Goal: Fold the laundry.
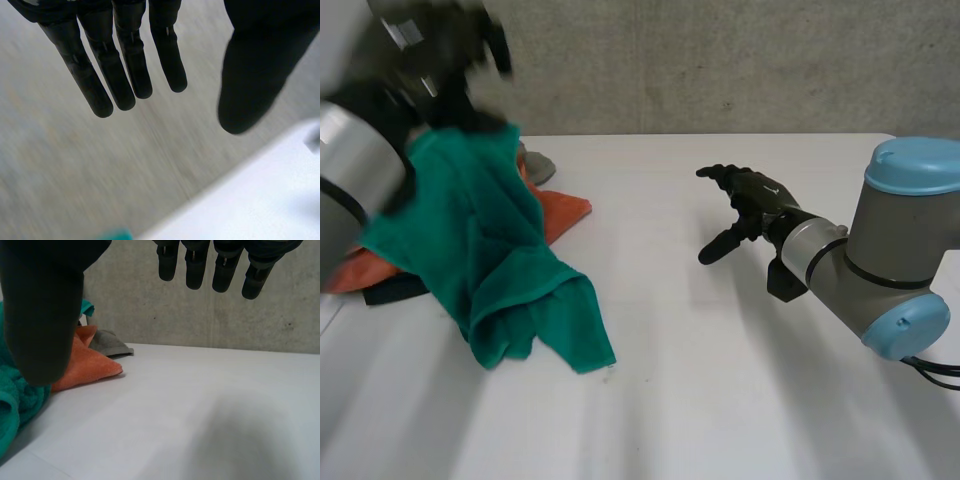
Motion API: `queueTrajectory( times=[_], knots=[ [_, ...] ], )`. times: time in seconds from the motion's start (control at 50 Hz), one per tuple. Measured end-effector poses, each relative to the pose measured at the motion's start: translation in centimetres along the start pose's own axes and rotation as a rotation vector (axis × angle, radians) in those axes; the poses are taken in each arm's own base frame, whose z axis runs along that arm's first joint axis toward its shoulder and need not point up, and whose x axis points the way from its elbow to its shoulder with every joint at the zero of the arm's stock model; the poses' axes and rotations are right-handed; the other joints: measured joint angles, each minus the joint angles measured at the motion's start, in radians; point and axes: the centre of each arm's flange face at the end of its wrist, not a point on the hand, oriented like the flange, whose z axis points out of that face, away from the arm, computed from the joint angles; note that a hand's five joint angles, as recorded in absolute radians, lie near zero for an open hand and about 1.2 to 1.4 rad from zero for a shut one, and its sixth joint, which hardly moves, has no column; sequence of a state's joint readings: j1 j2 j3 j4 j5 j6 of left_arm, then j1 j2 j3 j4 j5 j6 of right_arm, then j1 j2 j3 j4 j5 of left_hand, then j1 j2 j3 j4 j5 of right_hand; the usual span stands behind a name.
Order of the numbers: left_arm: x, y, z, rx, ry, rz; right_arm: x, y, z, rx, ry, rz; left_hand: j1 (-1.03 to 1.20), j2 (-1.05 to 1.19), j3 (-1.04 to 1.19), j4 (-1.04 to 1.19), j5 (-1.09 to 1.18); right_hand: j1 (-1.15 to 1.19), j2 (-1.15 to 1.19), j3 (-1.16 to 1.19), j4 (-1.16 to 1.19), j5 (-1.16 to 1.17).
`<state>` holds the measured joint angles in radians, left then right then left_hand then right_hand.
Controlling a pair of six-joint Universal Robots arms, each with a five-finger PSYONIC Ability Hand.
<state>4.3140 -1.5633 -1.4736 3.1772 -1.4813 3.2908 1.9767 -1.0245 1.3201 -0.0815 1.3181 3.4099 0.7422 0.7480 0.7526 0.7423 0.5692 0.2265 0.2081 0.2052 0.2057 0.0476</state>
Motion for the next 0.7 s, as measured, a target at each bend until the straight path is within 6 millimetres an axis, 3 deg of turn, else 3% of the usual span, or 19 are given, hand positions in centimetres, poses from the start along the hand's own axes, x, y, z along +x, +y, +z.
queueTrajectory(
  times=[0.1, 0.2, 0.36, 0.48, 0.52, 0.56, 0.66, 0.7],
  knots=[
    [1.5, 6.9, -0.1, -0.219, 0.054, 0.083, -0.1, -0.3, -0.6, 0.004, -0.004, -0.07, -0.099, -0.101, -0.104, -0.103, -0.108, 0.0, 0.0, 0.0, 0.0, 0.0],
    [1.9, 12.9, 0.7, -0.351, 0.066, 0.22, -0.3, -0.1, -1.1, -0.002, -0.013, -0.134, -0.127, -0.14, -0.14, -0.14, -0.153, 0.0, 0.0, 0.0, 0.0, 0.0],
    [1.0, 19.0, 3.1, -0.386, 0.019, 0.369, -0.5, 0.8, -1.3, -0.02, -0.019, -0.175, -0.127, -0.14, -0.14, -0.14, -0.152, 0.0, 0.0, 0.0, 0.0, 0.0],
    [0.7, 21.2, 4.3, -0.379, 0.015, 0.411, -0.4, 1.2, -1.3, -0.027, -0.017, -0.185, -0.098, -0.117, -0.118, -0.115, -0.112, 0.0, 0.0, 0.0, 0.0, 0.0],
    [0.7, 21.6, 4.7, -0.376, 0.022, 0.429, -0.3, 1.3, -1.3, -0.027, -0.015, -0.189, 0.318, 0.279, 0.255, 0.266, 0.259, 0.0, 0.0, 0.0, 0.0, 0.0],
    [0.8, 21.7, 5.0, -0.369, 0.029, 0.442, -0.2, 1.3, -1.2, -0.026, -0.012, -0.193, 0.421, 0.419, 0.403, 0.419, 0.393, 0.0, 0.0, 0.0, 0.0, 0.0],
    [1.1, 19.8, 5.9, -0.316, 0.037, 0.452, 0.1, 1.1, -1.2, -0.019, -0.002, -0.2, 0.421, 0.449, 0.437, 0.456, 0.398, 0.0, 0.0, 0.0, 0.0, 0.0],
    [1.6, 17.8, 6.2, -0.268, 0.04, 0.43, 0.4, 0.9, -1.2, -0.013, 0.007, -0.202, 0.421, 0.449, 0.437, 0.456, 0.398, 0.0, 0.0, 0.0, 0.0, 0.0]
  ],
)
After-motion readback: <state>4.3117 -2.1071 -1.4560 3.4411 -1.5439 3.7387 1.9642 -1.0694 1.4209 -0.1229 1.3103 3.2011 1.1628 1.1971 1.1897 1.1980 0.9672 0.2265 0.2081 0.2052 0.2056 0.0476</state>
